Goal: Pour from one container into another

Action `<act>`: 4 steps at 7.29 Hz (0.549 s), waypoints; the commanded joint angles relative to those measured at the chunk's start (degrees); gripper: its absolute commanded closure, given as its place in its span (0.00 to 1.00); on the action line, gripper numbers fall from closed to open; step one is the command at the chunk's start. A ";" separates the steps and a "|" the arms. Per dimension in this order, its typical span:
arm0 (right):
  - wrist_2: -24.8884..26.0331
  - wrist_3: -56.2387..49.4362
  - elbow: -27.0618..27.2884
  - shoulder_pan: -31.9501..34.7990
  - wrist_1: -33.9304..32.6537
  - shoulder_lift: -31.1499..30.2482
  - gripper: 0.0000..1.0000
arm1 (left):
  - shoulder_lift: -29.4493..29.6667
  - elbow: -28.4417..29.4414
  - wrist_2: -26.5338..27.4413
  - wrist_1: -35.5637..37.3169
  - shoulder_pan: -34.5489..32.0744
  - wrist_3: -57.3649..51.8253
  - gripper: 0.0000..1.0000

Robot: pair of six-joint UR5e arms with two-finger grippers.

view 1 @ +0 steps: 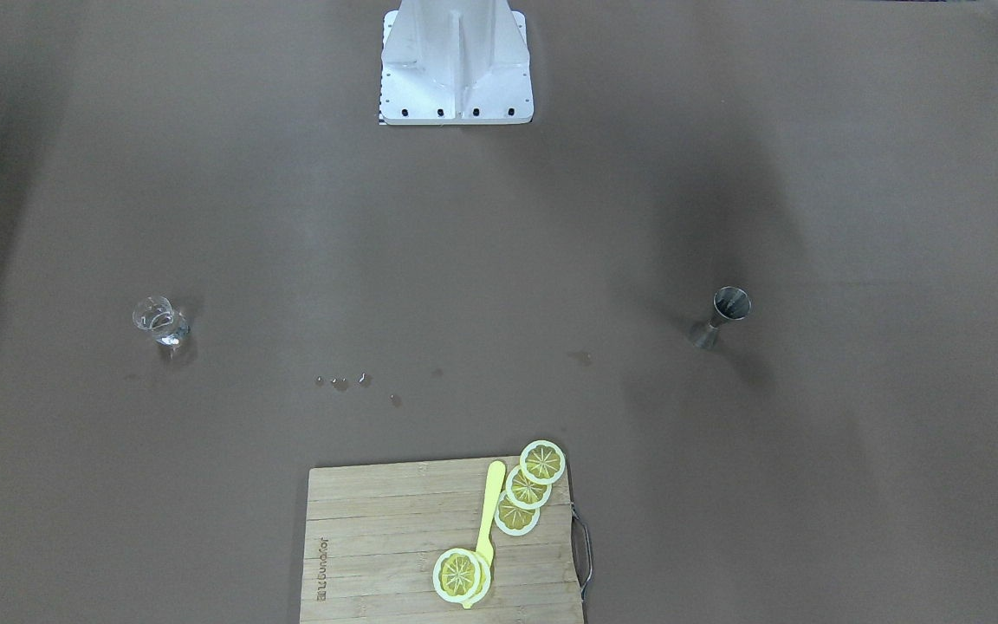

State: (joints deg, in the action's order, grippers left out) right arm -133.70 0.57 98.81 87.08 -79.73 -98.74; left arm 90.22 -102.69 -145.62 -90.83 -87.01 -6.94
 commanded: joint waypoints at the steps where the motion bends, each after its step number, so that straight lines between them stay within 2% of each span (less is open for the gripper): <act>1: 0.28 -0.39 -2.55 -0.59 10.06 0.04 0.00 | 1.54 0.90 0.24 -11.22 0.09 11.36 0.03; 2: 0.28 -0.83 -4.65 -1.11 16.82 -0.57 0.00 | 1.72 2.22 1.64 -17.65 0.35 16.65 0.03; 3: -0.33 -1.27 -6.50 -1.12 21.85 -0.57 0.00 | 2.94 2.32 6.00 -20.58 1.05 19.05 0.03; 4: -0.60 -1.19 -6.61 -2.25 22.86 -0.31 0.00 | 4.08 2.75 8.31 -21.48 2.10 19.59 0.03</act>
State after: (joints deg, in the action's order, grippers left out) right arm -133.89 -0.47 93.26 85.78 -60.54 -99.17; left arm 92.93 -100.50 -140.81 -109.37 -86.01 10.36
